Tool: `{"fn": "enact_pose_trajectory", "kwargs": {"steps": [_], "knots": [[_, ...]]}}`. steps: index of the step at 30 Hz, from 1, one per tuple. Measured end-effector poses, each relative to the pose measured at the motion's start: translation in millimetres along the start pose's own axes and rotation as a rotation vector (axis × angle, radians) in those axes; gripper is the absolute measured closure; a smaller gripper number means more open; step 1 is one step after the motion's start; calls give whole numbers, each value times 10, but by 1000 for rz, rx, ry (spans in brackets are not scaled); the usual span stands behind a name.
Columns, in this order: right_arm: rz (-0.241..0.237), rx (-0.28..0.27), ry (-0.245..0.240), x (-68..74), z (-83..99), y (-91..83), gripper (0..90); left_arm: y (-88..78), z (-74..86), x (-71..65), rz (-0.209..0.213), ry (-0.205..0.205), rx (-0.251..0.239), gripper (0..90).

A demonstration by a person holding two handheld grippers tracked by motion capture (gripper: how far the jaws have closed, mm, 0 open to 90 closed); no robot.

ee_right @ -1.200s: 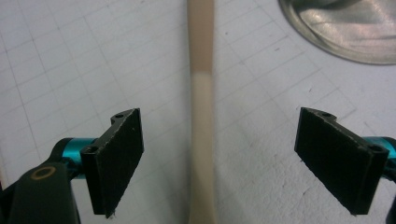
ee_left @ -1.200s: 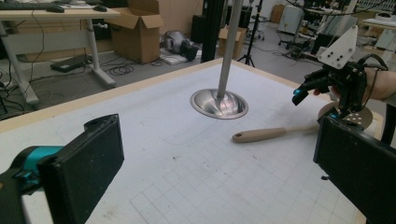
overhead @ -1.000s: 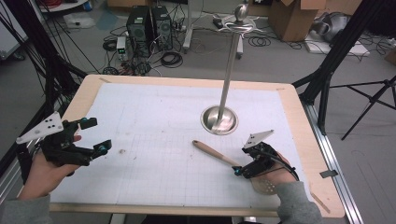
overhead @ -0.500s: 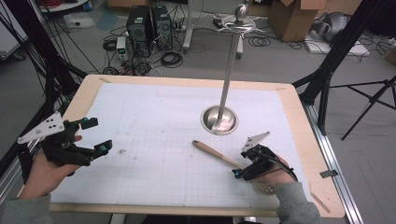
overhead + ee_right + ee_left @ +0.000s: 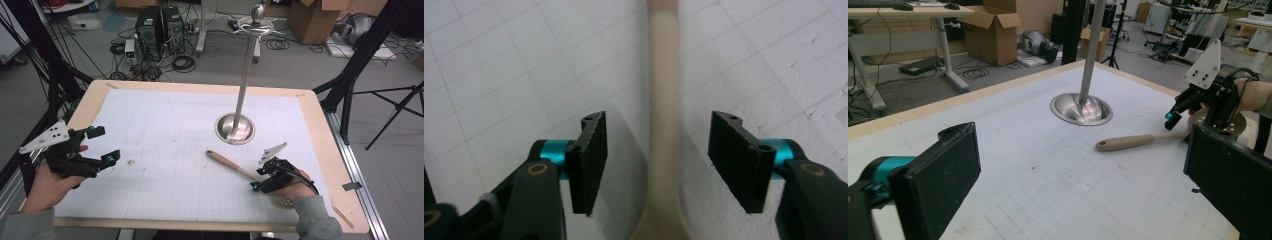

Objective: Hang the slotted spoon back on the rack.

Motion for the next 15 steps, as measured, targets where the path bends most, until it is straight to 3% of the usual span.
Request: {"fn": "enact_pose_trajectory", "kwargs": {"steps": [15], "knots": [[24, 49, -18, 33, 0, 5, 539, 9, 4, 1, 1, -1, 4, 21]]}}
Point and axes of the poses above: each handheld gripper's, and its own axes: y roughly forward along the jaws, z roughly out of its underside, x roughly to its left, the point moved 2 cm from there along y, roughly forward along the jaws, and after that the axes turned 6 degrees about z, right-handed, at the moved point
